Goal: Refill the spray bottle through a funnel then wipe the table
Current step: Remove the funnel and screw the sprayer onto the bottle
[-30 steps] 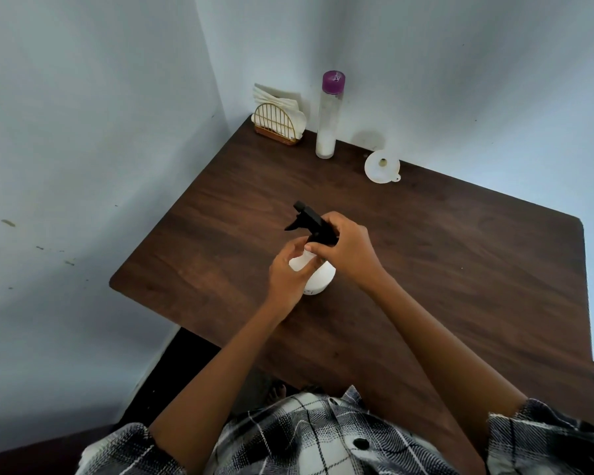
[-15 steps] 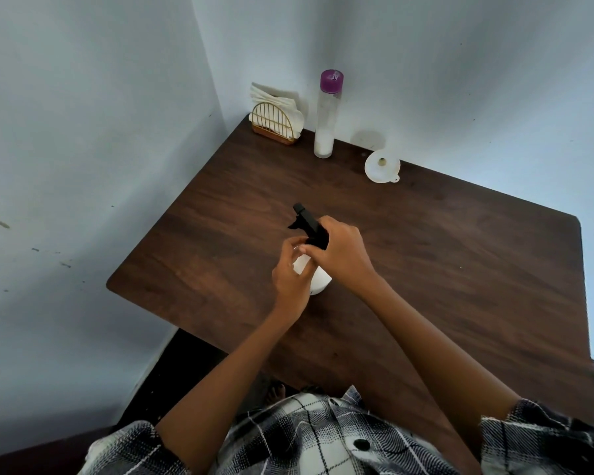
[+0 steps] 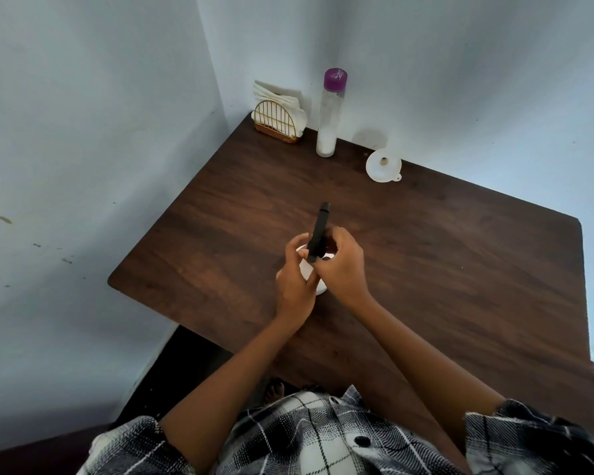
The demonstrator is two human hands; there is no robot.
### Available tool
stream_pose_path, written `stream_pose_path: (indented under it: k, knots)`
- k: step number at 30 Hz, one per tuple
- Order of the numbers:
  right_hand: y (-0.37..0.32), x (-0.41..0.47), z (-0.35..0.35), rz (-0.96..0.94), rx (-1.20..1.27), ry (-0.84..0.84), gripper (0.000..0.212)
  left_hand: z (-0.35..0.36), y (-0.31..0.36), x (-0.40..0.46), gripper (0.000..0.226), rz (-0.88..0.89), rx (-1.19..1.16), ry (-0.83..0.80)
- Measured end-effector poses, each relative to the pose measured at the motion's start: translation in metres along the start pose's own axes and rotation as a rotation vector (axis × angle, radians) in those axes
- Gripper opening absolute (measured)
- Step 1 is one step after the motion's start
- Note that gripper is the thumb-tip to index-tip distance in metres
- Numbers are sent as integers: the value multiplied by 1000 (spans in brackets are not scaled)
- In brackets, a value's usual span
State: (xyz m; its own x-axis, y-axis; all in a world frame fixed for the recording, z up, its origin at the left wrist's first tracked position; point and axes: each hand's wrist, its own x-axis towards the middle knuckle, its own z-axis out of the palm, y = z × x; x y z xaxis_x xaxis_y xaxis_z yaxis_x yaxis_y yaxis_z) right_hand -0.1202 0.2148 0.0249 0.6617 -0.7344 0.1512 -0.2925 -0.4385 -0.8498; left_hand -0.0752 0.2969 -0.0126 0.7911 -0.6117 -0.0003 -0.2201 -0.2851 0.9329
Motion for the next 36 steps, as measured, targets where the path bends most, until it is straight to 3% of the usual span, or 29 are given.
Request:
stream_pose_path:
  k: [4, 10, 20, 26, 34, 36]
  knots:
    - [3, 2, 6, 20, -31, 31, 30, 1, -5, 4, 36, -16, 1, 19]
    - [12, -1, -5, -17, 22, -134, 33, 4, -10, 2, 33, 8, 13, 12]
    - [8, -1, 2, 122, 120, -5, 32, 1, -11, 5, 35, 56, 90, 10]
    - [15, -5, -9, 126, 183, -191, 36, 1, -14, 5, 41, 89, 113, 35]
    - [2, -9, 4, 182, 150, 58, 36, 4, -16, 5, 37, 78, 158, 18]
    - [3, -13, 3, 169, 161, 39, 37, 1, -17, 6, 34, 90, 177, 9]
